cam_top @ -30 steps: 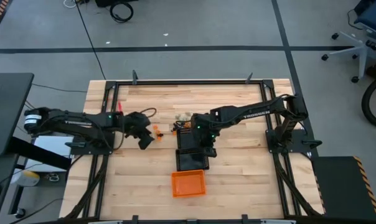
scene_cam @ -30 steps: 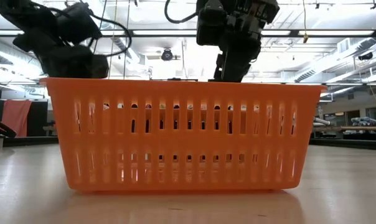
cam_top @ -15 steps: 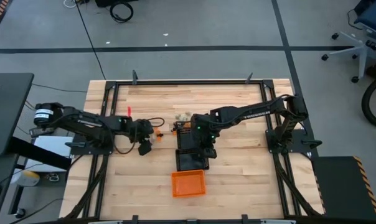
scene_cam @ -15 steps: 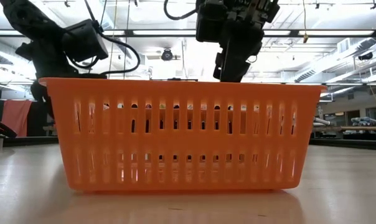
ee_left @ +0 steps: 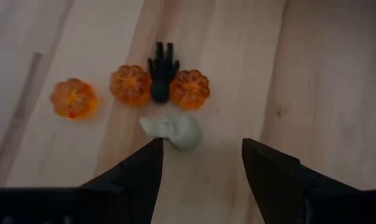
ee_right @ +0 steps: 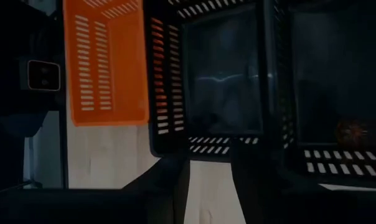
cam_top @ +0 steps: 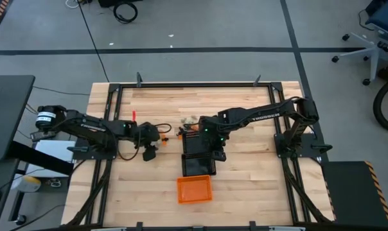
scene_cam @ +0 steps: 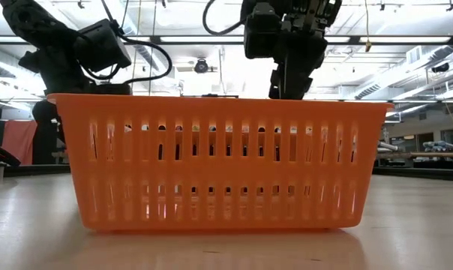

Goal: Sort Halloween decoration
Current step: Put the white skull toy into the orange bin

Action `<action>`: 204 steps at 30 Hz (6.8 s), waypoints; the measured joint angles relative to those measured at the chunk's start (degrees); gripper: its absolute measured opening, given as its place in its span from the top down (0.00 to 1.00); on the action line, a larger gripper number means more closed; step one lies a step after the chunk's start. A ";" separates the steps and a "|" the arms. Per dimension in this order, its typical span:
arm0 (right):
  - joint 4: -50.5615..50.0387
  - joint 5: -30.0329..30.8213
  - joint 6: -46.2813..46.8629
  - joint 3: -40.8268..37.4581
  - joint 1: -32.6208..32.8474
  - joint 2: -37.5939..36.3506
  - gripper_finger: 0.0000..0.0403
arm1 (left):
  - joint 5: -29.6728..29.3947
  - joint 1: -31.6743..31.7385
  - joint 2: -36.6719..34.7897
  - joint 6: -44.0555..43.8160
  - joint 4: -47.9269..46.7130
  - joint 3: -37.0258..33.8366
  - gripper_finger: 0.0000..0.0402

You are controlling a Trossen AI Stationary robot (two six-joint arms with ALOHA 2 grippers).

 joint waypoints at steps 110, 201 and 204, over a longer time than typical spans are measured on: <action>-14.48 26.26 -12.48 0.00 -6.34 -15.86 0.71 | -15.30 -33.01 37.64 -57.62 5.06 48.78 0.77; 2.23 30.42 -1.91 -11.15 -14.63 -25.13 0.71 | 5.10 20.82 36.02 6.02 -16.35 46.63 0.55; 2.24 30.42 -1.90 -11.15 -14.57 -25.13 0.71 | 4.37 20.83 36.02 6.02 -12.18 44.37 0.55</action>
